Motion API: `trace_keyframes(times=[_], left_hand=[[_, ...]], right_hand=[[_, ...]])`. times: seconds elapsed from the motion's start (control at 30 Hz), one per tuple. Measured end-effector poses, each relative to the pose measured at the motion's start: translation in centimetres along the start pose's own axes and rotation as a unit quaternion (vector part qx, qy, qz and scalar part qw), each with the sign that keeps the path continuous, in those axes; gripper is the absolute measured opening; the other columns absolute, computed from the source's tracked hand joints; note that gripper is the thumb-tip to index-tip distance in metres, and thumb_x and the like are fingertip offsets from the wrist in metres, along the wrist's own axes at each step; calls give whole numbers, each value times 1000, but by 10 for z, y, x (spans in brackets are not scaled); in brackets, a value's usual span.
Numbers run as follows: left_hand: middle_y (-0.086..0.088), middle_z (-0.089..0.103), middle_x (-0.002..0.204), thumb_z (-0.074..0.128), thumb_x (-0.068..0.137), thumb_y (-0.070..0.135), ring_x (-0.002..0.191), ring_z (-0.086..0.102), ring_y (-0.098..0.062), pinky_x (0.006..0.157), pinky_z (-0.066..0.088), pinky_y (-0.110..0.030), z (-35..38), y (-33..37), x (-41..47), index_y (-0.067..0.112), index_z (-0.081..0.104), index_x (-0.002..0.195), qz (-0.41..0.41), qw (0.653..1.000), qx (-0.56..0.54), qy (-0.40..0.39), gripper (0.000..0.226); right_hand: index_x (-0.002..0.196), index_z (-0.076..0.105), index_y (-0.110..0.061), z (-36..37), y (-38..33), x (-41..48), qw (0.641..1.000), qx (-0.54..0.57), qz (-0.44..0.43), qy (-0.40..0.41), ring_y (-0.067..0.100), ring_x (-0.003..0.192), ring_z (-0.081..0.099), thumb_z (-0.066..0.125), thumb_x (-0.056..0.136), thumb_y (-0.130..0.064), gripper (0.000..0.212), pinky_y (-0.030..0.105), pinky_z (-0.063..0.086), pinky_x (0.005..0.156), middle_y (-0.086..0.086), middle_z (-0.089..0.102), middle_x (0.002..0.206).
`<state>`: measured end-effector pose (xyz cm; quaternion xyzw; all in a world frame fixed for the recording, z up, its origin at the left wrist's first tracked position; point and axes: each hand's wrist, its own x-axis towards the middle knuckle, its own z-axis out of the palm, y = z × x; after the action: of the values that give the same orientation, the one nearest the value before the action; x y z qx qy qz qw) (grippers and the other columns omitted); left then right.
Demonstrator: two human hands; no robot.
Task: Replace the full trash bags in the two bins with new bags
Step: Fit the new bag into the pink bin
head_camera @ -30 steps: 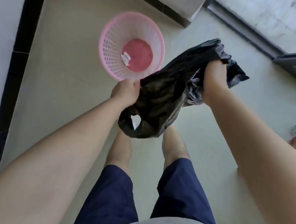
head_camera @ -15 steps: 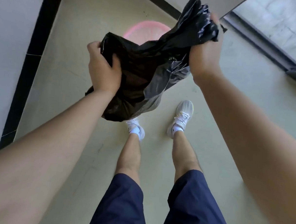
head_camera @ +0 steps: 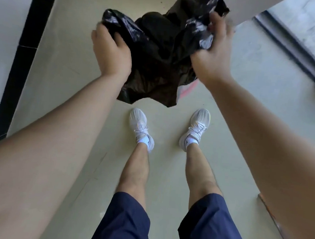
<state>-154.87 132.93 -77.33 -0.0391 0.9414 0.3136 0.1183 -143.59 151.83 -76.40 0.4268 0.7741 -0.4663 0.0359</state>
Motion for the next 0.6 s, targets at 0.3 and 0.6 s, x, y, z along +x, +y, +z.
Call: trace_keyframes(times=[0.3, 0.6], left_hand=[[-19, 66, 109, 36, 101, 20, 100, 57, -42, 73, 37, -38, 54, -90, -22, 10, 56, 118, -36, 971, 178, -153, 27], [-20, 50, 132, 32, 100, 12, 111, 54, -37, 91, 35, -33, 96, -130, -6, 14, 47, 141, -63, 976, 153, -144, 43]], right_hand=[[159, 15, -25, 105, 61, 21, 933, -210, 70, -284, 35, 150, 21, 48, 88, -26, 78, 44, 27, 120, 6, 0, 167], [145, 41, -11, 145, 148, 67, 893, -321, 147, -281, 42, 133, 44, 44, 98, -32, 52, 42, 38, 108, 21, 41, 147]])
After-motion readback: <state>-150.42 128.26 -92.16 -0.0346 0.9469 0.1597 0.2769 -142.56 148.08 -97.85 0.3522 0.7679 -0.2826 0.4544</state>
